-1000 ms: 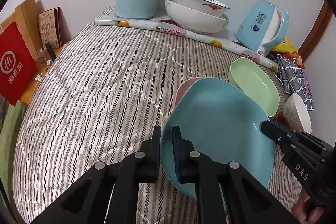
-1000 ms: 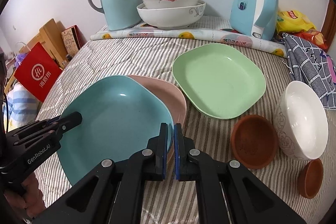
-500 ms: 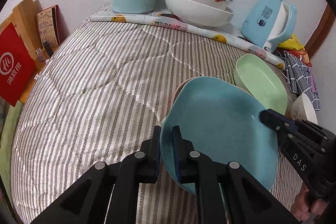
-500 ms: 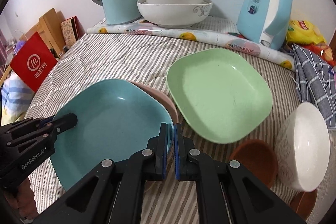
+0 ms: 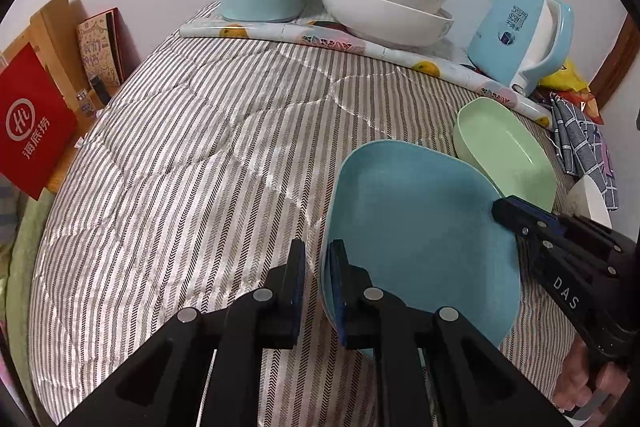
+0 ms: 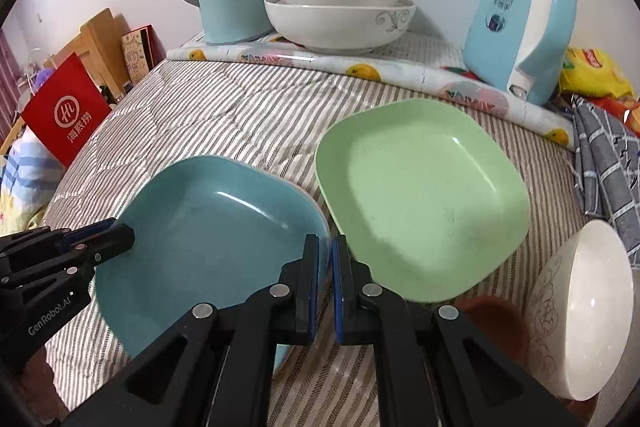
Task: Organize plates and bowls
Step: 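Lift the light-blue plate with the left gripper and lower it onto the pink plate, then open the left gripper to release the light-blue plate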
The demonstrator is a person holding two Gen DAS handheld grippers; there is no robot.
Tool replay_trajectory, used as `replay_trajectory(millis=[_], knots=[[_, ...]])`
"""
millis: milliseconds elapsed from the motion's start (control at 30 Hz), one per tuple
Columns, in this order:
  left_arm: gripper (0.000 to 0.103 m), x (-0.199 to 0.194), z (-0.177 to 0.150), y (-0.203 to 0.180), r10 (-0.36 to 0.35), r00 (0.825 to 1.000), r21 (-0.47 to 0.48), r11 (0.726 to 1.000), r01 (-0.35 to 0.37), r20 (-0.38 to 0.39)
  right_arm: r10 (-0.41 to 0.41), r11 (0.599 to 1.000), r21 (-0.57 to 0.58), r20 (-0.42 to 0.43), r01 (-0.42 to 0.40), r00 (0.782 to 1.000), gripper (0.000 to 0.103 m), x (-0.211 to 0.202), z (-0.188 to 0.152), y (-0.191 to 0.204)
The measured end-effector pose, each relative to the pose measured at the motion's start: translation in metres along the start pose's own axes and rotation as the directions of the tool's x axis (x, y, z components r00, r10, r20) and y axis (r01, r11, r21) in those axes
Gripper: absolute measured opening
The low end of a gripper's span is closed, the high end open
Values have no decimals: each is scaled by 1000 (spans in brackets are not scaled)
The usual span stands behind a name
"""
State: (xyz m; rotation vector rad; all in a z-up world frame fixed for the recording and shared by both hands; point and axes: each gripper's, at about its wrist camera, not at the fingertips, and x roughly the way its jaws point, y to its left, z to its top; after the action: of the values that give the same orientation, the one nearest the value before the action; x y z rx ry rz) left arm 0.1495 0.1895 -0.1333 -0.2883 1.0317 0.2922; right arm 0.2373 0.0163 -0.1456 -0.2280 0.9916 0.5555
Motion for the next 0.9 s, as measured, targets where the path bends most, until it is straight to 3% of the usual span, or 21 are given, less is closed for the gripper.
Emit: replay_trajectory(millis=[67,200,300,433,633,900], knots=[[13,-3,-1,0,5,1000,0,1000,-5,4,6,1000,12,-4,-6,1000,15,-3,-3,-2],[18,-11,-1,1,9,1000,-15,1000,-9,14,4,1000,30,18,-5,1000,43,-19,-9,-3],[33,-20,0,2,31,999,-22,999,-30,44,-10,999,50,43,8,999,46,-35,-12,-9],[34,-32,2,2,30,997,-38,999,-28,68,13,996,86,73,-19,997,56,-54,-13,-21],[34,-49,9,-13,7,995,-18,1000,-5,104,-67,992,118,126,52,990,58,-81,-12,-38],[34,-63,24,-48,-35,990,41,999,30,134,-109,984,154,147,86,983,58,-108,-8,-65]])
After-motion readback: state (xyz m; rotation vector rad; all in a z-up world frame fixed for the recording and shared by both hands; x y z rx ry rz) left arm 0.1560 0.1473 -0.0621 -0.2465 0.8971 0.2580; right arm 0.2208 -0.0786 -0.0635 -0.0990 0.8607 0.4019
